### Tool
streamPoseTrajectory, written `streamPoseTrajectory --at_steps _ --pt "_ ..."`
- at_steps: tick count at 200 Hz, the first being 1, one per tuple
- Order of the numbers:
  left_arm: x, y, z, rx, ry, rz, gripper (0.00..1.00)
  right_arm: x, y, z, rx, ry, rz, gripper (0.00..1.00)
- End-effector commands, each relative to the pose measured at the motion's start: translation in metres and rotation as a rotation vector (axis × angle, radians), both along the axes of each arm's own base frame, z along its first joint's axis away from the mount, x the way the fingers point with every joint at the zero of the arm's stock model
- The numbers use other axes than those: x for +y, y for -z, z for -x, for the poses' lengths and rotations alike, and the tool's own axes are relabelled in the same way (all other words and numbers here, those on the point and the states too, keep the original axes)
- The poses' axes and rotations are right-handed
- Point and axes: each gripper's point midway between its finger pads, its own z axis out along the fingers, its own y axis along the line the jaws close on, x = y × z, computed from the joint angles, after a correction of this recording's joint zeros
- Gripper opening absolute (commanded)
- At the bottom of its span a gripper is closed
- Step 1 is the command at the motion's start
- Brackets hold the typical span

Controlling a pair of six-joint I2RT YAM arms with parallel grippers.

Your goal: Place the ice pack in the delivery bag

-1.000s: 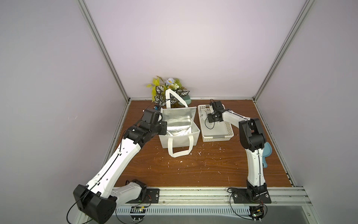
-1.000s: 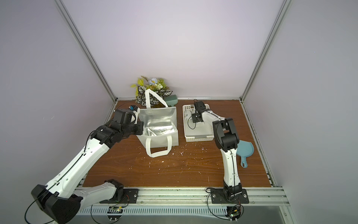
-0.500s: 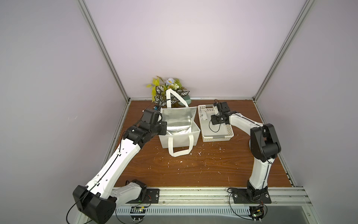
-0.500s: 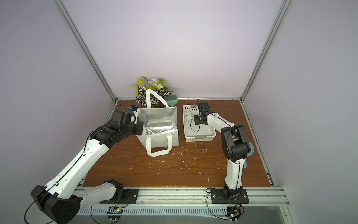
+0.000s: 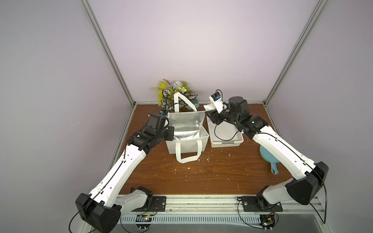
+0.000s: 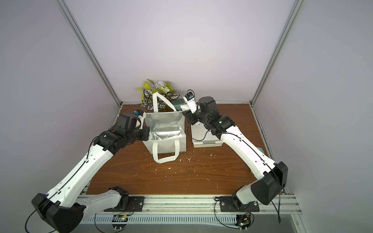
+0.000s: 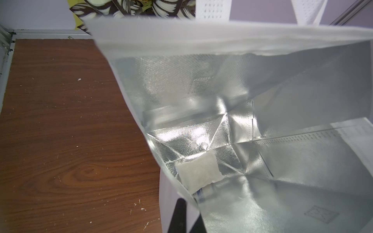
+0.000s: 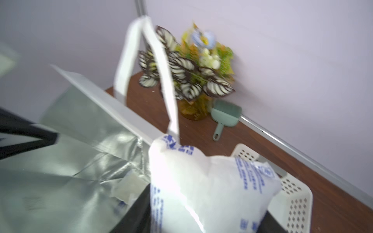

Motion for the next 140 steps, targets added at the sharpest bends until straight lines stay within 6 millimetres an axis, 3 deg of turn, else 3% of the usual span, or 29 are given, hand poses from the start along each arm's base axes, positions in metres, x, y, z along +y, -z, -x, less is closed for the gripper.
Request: streamPoseTrajectory --at_steps 1,30,51,85,140 --pt "0.000 -0.016 0.002 -0.041 0.013 0.024 0.01 0.036 -0.020 0.028 -0.063 -0.188 0.034 0.19" --pt "-0.002 -0.018 0.003 -0.045 0.027 0.031 0.01 0.072 0.000 0.045 -0.035 -0.316 0.101 0.18" --pt "-0.003 -0.019 0.005 -0.047 0.037 0.038 0.01 0.092 0.031 0.047 0.019 -0.370 0.186 0.18" --pt "-0.003 -0.018 0.010 -0.049 0.053 0.039 0.01 0.113 0.064 0.040 0.095 -0.401 0.232 0.18" --pt "0.000 -0.021 0.014 -0.061 0.040 0.047 0.01 0.133 0.150 0.048 0.268 -0.471 0.327 0.18"
